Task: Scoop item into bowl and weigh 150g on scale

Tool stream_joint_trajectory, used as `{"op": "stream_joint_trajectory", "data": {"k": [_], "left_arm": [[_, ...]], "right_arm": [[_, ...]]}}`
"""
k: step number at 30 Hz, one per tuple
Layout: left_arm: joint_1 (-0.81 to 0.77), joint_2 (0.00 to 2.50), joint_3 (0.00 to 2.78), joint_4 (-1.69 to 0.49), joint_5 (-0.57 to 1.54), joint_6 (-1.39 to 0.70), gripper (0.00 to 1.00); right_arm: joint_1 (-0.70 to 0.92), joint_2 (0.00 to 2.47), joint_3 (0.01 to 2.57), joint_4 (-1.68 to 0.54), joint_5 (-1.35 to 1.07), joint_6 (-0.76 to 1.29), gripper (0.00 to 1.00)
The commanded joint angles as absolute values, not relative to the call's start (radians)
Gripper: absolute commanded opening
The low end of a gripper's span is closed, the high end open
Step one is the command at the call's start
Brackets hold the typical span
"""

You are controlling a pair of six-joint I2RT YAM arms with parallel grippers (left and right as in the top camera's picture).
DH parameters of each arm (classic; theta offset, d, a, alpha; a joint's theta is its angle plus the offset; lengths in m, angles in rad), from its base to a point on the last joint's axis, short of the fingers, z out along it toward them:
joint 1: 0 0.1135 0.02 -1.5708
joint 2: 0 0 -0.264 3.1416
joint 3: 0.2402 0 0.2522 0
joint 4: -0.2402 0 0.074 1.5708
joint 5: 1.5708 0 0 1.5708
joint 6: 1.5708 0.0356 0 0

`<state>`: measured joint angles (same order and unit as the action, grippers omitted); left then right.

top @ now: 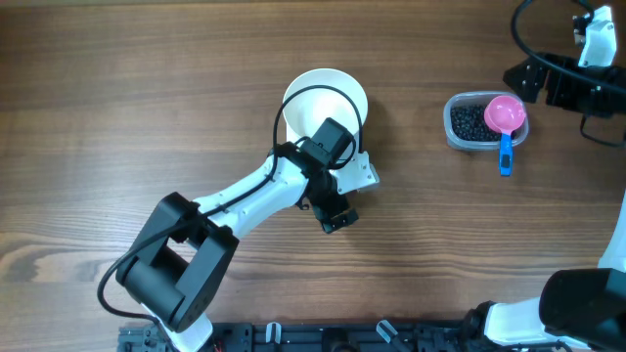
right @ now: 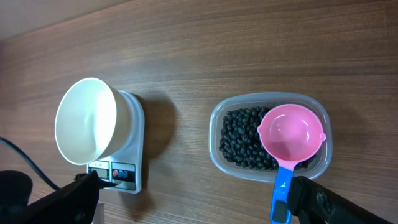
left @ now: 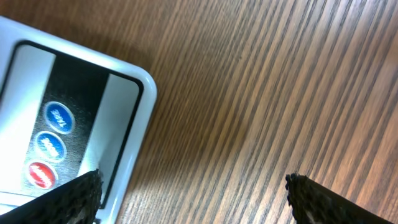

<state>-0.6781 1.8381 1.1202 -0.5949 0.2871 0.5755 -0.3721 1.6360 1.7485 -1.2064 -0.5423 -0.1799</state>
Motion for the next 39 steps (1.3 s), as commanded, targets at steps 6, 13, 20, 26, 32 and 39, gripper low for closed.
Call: {"op": "stream_joint_trajectory", "data": {"k": [6, 13, 20, 26, 32, 39], "left_arm": [[-0.678, 1.894, 1.12, -0.591, 0.291, 0.595, 1.0], [-0.661, 1.895, 1.12, -0.609, 0.265, 0.595, 1.0], [-0.657, 1.895, 1.12, -0.609, 0.227, 0.595, 1.0], [-0.655, 1.898, 1.12, -0.585, 0.227, 0.595, 1.0], [-0.654, 1.918, 1.12, -0.567, 0.227, 0.595, 1.0], [-0.645, 1.921, 1.12, -0.583, 0.226, 0.587, 1.0]], "right_arm": [[-0.371, 1.646, 1.742, -1.205, -0.554, -0.173, 1.0], [-0.371, 1.646, 1.742, -1.205, -0.554, -0.173, 1.0], [-0.371, 1.646, 1.742, -1.205, -0.554, -0.173, 1.0], [-0.371, 1.646, 1.742, -1.205, -0.554, -0.173, 1.0], [-0.371, 1.646, 1.742, -1.205, -0.554, -0.173, 1.0], [-0.371, 1.646, 1.742, -1.205, -0.554, -0.173, 1.0]]}}
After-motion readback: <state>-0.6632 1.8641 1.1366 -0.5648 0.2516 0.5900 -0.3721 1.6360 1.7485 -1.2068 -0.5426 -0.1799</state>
